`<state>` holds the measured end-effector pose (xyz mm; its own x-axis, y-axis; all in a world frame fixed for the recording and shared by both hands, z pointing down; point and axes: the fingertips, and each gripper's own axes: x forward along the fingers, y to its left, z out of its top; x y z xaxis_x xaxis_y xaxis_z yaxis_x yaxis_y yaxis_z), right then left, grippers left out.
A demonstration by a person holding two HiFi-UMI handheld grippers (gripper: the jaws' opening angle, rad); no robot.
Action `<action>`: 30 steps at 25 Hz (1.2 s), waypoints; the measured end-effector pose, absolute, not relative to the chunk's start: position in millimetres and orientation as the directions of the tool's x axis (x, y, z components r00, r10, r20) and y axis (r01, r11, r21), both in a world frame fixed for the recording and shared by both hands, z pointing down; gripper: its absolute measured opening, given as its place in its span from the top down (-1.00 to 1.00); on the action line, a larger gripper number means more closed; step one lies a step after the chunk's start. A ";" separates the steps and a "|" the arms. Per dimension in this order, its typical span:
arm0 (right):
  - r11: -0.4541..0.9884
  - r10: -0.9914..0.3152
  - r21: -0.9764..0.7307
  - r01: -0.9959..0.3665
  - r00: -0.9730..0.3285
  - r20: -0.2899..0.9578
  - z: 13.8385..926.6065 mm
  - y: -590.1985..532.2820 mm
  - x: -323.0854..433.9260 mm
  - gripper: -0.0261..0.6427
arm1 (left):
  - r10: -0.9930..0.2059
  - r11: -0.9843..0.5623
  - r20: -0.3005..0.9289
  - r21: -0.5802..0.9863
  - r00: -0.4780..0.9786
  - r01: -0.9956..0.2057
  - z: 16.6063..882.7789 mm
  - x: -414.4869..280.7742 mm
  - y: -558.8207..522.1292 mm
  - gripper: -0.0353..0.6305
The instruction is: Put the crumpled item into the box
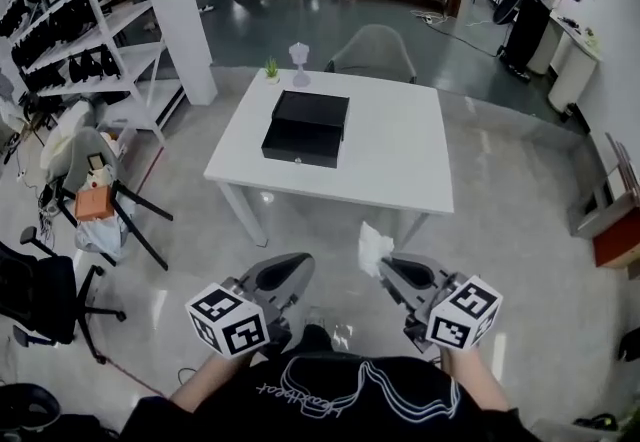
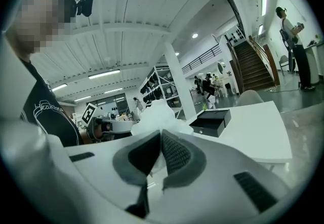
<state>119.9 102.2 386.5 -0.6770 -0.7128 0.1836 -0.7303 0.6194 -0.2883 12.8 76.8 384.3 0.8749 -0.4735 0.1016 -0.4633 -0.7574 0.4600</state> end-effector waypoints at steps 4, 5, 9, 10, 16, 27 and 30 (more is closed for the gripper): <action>0.609 -0.713 -0.296 -0.736 -0.671 0.202 388.6 49.0 114.8 0.89 | -0.462 -0.753 0.112 0.474 0.880 -0.456 387.8 10.3 22.2 0.87; 0.606 -0.713 -0.297 -0.738 -0.669 0.208 388.7 36.2 113.3 0.89 | -0.461 -0.752 0.116 0.474 0.880 -0.457 387.7 8.5 8.0 0.87; 0.593 -0.716 -0.293 -0.750 -0.657 0.236 389.0 -16.5 107.6 0.89 | -0.470 -0.754 0.127 0.457 0.874 -0.472 383.4 -1.8 -51.3 0.87; 0.592 -0.716 -0.289 -0.752 -0.656 0.240 388.4 -30.0 105.0 0.89 | -0.474 -0.754 0.126 0.453 0.872 -0.476 382.1 -5.3 -64.8 0.87; 0.589 -0.734 -0.204 -0.782 -0.623 0.271 389.1 -97.1 90.9 0.89 | -0.490 -0.753 0.121 0.441 0.863 -0.489 383.3 -23.0 -122.1 0.87; 0.612 -0.723 -0.047 -0.789 -0.583 0.369 409.3 -166.4 76.7 0.89 | -0.534 -0.727 0.154 0.417 0.831 -0.545 398.7 -40.4 -166.6 0.87; 0.631 -0.706 -0.027 -0.775 -0.588 0.394 416.5 -185.7 69.2 0.89 | -0.554 -0.711 0.163 0.417 0.816 -0.566 401.4 -48.5 -176.5 0.87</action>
<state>69.2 -185.7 416.5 -0.5883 -0.7062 0.3939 -0.7753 0.6310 -0.0267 -48.5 -176.5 401.4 0.8162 -0.5543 0.1628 -0.5660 -0.7109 0.4175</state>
